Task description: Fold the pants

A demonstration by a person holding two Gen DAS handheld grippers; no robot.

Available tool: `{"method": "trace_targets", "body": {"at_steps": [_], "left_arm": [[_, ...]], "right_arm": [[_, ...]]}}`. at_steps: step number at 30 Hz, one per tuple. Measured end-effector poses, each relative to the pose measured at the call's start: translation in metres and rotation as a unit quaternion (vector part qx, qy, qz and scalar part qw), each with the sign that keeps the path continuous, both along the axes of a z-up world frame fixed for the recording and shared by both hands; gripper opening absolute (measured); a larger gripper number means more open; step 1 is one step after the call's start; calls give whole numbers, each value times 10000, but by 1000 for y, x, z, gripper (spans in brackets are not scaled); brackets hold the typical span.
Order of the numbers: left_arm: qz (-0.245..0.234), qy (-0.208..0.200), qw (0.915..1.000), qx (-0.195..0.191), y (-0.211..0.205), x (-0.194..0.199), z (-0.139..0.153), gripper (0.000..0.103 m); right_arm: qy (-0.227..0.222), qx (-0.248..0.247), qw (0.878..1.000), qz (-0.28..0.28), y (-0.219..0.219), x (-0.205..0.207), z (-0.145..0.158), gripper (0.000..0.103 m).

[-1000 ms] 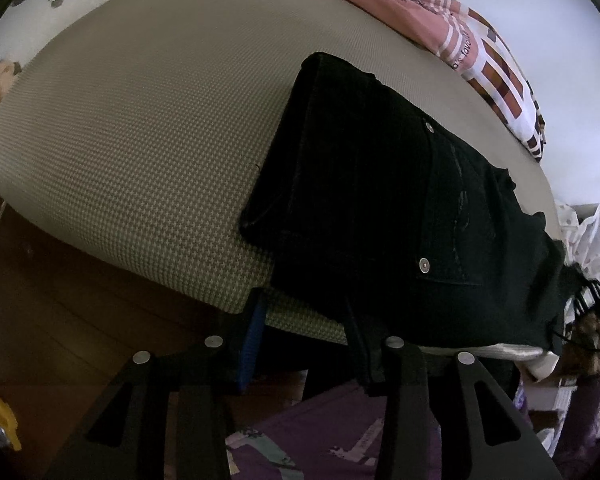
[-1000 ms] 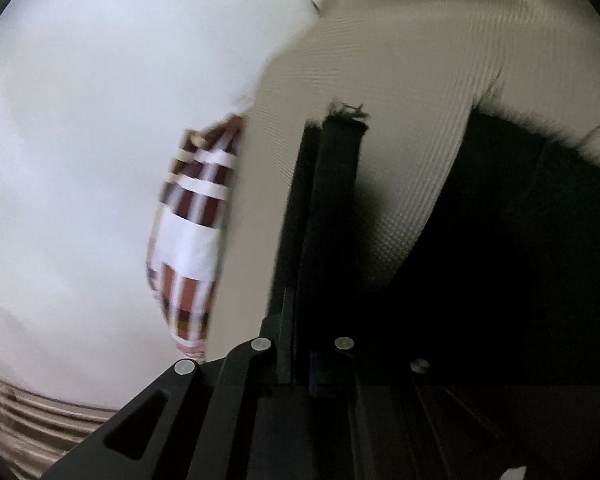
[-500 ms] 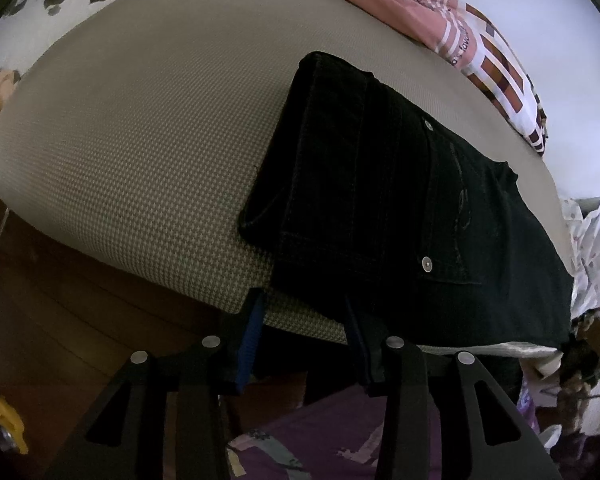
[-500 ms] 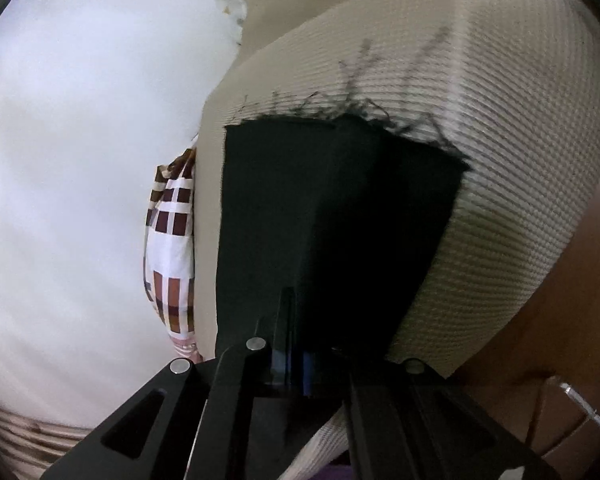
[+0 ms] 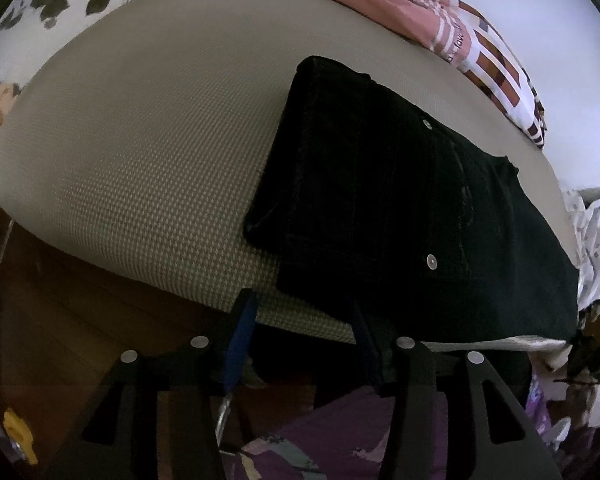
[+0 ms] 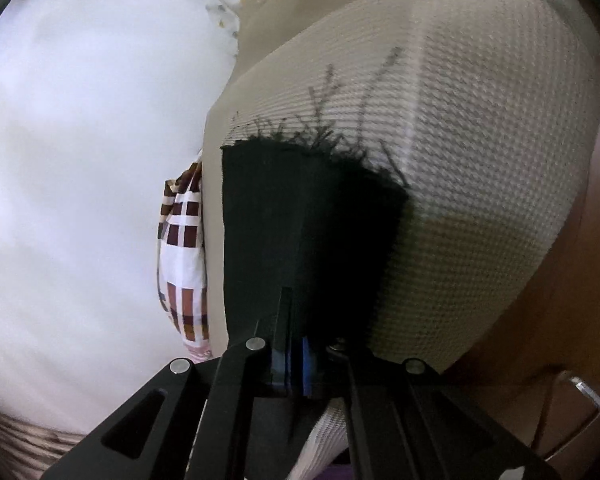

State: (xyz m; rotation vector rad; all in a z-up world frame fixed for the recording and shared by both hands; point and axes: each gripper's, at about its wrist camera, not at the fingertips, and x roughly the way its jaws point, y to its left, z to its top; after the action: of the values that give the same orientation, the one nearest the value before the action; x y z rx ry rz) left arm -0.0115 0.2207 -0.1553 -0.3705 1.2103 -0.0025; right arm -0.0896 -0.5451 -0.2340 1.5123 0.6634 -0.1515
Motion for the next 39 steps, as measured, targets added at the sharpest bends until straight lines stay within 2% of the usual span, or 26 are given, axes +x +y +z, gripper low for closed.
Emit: {"method": "trace_targets", "body": {"at_steps": [4,6,7,11,13,14,15,17,23,27,30,33,35,37,39], "left_arm": [[5,-183,9998,128,-1,-6,11,50],[42,-412,9989,229,0,-9,25,50],[60,-510,9983,271,0,-11,31,50],[52,-960,9943,453,-6,-13,60,50],[-46,-1097,9929,466,-13,-11,69,50],[-111,-1137,9925,427,-19,-10,72,50],[-161,-1161,9924,375,-24,-9,73,50],[-288,-1209,9918,290,-34,-5,74,50],[-535,-1181,9912,273,-52,-1,73,50],[-569,-1064,9924,256,-55,5,64,50],[-550,-949,9939,132,-58,7,56,50],[-571,-878,9945,44,-59,8,51,50],[-596,-836,9947,16,-61,8,48,50],[-639,-841,9944,-13,-64,9,47,50],[-701,-848,9939,9,-68,10,47,50]], "right_arm": [[-297,443,9985,126,3,2,0,14],[-434,485,9976,229,10,1,4,28],[-460,502,9971,330,16,2,6,32],[-482,609,9944,715,42,14,7,35],[-430,513,9931,963,56,23,8,34],[-363,418,9923,1104,63,28,8,24],[-275,284,9906,1311,72,35,9,9],[-10,110,9875,1572,84,42,8,6],[81,-235,9858,1661,86,30,21,4],[-60,200,9873,1572,80,31,2,6],[-237,298,9874,1534,73,32,4,11],[-377,499,9914,1151,54,21,1,19],[-380,319,9950,867,40,14,4,18],[-333,-53,9973,654,26,11,11,9],[-171,-471,9979,408,11,7,18,5]]}}
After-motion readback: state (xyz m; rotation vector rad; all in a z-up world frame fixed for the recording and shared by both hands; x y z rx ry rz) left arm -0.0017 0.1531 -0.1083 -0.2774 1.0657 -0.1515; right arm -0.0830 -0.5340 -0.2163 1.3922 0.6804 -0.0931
